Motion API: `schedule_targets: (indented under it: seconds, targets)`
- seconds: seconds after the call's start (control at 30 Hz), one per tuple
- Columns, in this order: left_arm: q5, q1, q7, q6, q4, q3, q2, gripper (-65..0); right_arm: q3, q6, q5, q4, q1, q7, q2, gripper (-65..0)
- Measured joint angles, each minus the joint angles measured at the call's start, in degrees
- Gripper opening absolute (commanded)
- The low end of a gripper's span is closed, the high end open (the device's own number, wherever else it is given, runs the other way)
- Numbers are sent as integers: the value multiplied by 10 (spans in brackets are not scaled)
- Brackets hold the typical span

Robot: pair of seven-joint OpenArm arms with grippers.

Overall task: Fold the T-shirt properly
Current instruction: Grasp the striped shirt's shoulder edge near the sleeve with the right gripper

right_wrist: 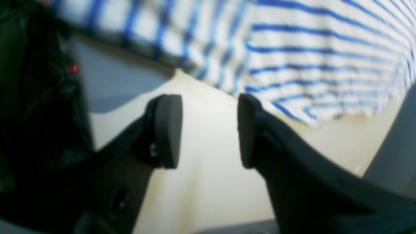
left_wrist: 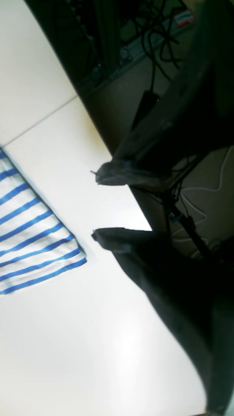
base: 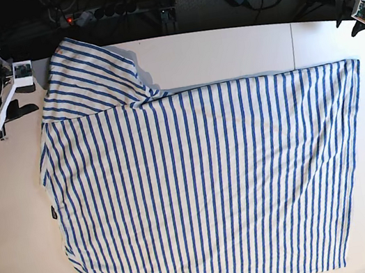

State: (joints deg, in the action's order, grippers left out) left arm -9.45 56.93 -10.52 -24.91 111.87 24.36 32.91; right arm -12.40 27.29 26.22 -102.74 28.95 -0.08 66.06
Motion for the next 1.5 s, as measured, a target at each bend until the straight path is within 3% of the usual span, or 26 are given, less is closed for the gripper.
schedule_targets:
  seconds: [0.23,0.63,0.8,0.87,1.17,1.4,1.43,1.5]
  targets:
    - [8,0,0,0,0,0,0,-396,-118,0,48,1,-63,1,35,-372]
    - [8,0,0,0,0,0,0,-396,-279,0,49,20,-195,19,36,-372]
    - [8,0,0,1,0,0,0,-396,-341,-1,51,55,-260,47,12,-372]
    - [9,0,0,27,0,-1,3,-396,-370,-2,52,71,-288,51,-1,-372]
    - [40,-1,0,54,0,-1,59,-396,-451,-5,40,120,-380,76,-43,-373]
    - [73,-11,3,64,0,-1,122,-396,-455,-5,33,128,-385,76,-50,-455]
    - [71,-16,3,65,0,-1,130,-396,-455,-5,33,128,-385,76,-50,-484]
    - [68,-28,6,66,-3,-1,146,-396,-457,-5,34,129,-383,76,-50,-603]
